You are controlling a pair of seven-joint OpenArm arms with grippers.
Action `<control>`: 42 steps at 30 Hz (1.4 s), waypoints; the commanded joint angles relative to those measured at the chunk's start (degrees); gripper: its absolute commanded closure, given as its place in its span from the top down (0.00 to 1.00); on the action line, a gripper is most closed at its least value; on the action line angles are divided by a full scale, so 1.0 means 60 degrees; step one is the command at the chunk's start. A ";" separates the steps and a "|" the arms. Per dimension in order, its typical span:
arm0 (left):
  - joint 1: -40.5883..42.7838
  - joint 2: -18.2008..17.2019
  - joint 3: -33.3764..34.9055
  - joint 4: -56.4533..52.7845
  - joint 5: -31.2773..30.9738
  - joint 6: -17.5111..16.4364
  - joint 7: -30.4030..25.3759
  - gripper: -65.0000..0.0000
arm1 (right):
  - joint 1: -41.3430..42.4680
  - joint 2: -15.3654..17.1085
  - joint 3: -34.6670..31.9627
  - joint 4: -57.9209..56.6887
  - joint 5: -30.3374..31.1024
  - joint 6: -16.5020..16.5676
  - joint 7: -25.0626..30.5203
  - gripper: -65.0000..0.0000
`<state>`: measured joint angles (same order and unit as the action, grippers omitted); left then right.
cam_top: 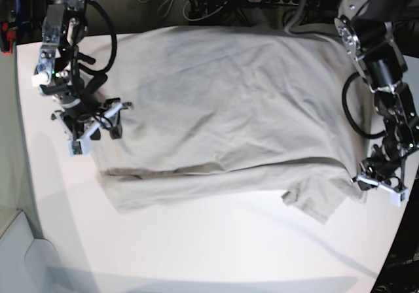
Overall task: Layout the t-shirt on the table in an organized manner, then fold the t-shirt properly
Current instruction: 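Release the corner and raise the right gripper off the shirt, then release the hem and raise the left gripper off the shirt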
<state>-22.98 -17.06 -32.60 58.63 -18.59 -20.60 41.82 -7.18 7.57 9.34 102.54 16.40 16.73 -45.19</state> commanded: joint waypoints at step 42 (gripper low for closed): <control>0.0981 -0.1311 0.0078 0.0257 -0.0338 -0.0090 0.0055 0.69 | -0.0789 -0.0039 -0.0407 0.0675 0.0087 0.0061 0.0198 0.48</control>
<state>-15.68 -24.10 -32.05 59.27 -19.77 -20.62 43.33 -12.29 6.94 6.74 105.89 16.53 16.71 -45.30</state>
